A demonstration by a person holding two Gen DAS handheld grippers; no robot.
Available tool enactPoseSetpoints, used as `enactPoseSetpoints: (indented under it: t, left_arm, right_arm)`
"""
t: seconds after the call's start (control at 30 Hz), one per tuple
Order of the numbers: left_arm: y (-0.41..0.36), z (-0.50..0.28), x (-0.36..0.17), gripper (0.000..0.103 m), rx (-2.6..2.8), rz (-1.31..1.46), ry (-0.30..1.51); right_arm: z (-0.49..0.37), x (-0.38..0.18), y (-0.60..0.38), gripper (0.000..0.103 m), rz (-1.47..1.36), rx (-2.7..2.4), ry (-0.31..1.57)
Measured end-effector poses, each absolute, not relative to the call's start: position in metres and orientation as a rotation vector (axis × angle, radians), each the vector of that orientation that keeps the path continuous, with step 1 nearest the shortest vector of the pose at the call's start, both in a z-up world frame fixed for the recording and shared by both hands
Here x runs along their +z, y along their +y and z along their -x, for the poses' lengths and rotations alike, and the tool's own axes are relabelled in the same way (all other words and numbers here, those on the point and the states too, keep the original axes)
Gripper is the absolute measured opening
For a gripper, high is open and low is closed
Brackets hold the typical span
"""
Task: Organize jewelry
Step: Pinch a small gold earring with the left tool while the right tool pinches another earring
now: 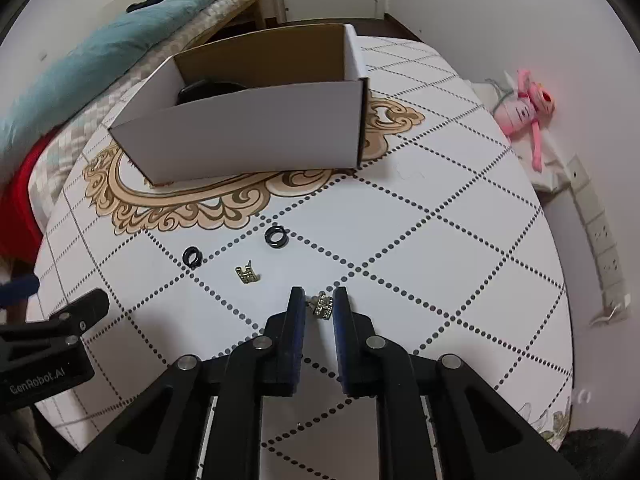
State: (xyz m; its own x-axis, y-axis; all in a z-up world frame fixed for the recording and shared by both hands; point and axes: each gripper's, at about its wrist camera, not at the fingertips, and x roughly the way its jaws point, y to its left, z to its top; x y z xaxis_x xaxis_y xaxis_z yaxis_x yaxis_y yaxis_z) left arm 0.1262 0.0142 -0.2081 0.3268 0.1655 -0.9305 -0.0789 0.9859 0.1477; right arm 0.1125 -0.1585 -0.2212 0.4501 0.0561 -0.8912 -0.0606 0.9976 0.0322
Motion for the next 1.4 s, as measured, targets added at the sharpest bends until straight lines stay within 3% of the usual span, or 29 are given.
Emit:
enactPoseSetpoints:
  t: [0.1,0.4,0.47,0.7,0.77,0.9,1.0,1.03,1.07,1.4]
  left_arm:
    - [0.006,-0.126,-0.206,0.103,0.137,-0.084,1.212]
    - [-0.052,-0.133,-0.203,0.1,-0.066,-0.005,1.186]
    - [-0.065,-0.137,-0.205,0.087,-0.098,-0.009,1.18]
    - [-0.091,-0.149,-0.219,0.068,-0.146,-0.037,1.182]
    - [-0.096,-0.149,-0.221,0.053,-0.151,-0.05,1.177]
    - [-0.1,-0.152,-0.22,0.042,-0.153,-0.075,1.155]
    - [-0.101,-0.154,-0.219,0.021,-0.162,-0.08,1.144]
    - [-0.1,-0.155,-0.219,0.01,-0.168,-0.078,1.142]
    - [-0.1,-0.155,-0.219,0.006,-0.175,-0.074,1.142]
    - [-0.09,-0.143,-0.202,0.006,-0.223,-0.009,1.133]
  right_arm:
    - [-0.11,-0.217,-0.165,0.006,-0.021,0.076,1.088]
    - [-0.111,-0.207,-0.22,0.005,-0.158,-0.001,1.087]
    - [-0.11,-0.207,-0.229,0.005,-0.181,-0.019,1.085]
    - [-0.108,-0.203,-0.25,0.005,-0.221,-0.047,1.075]
    - [-0.109,-0.203,-0.254,0.005,-0.228,-0.054,1.072]
    - [-0.109,-0.203,-0.26,0.0,-0.239,-0.06,1.071]
    - [-0.11,-0.203,-0.262,0.0,-0.245,-0.063,1.071]
    - [-0.11,-0.203,-0.262,0.0,-0.246,-0.064,1.07]
    - [-0.109,-0.203,-0.263,0.0,-0.247,-0.064,1.068]
    - [-0.104,-0.182,-0.271,0.0,-0.308,-0.046,1.013]
